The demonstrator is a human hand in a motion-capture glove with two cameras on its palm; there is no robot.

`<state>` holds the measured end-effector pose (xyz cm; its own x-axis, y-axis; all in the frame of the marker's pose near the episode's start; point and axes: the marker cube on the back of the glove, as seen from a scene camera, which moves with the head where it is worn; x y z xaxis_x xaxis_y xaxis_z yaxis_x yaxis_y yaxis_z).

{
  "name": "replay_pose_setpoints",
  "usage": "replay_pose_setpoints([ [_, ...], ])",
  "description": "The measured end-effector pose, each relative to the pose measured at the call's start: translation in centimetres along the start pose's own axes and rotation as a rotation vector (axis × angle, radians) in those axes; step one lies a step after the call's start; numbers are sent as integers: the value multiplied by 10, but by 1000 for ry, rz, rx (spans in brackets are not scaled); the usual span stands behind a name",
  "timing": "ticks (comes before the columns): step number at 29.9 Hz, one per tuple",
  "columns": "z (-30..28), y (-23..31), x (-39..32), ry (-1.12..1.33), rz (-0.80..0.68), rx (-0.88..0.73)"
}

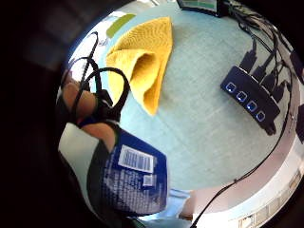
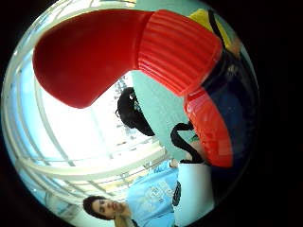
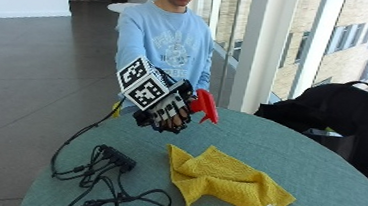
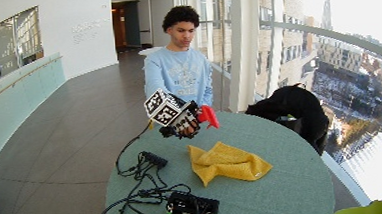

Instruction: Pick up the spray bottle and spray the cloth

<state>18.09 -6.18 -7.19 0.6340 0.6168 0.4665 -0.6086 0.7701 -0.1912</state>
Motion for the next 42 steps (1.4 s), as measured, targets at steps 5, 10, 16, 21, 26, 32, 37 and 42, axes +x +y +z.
replay_pose_setpoints([
  [5,3,2,-7,-33,-30,15],
  [10,18,10,-35,-149,-148,53],
  [16,60,25,-98,-252,-388,70],
  [21,119,38,-162,-331,-556,49],
  [26,170,36,-199,-385,-645,40],
  [32,224,32,-224,-415,-724,5],
  [37,256,26,-230,-426,-752,-6],
  [42,267,21,-226,-408,-755,-8],
])
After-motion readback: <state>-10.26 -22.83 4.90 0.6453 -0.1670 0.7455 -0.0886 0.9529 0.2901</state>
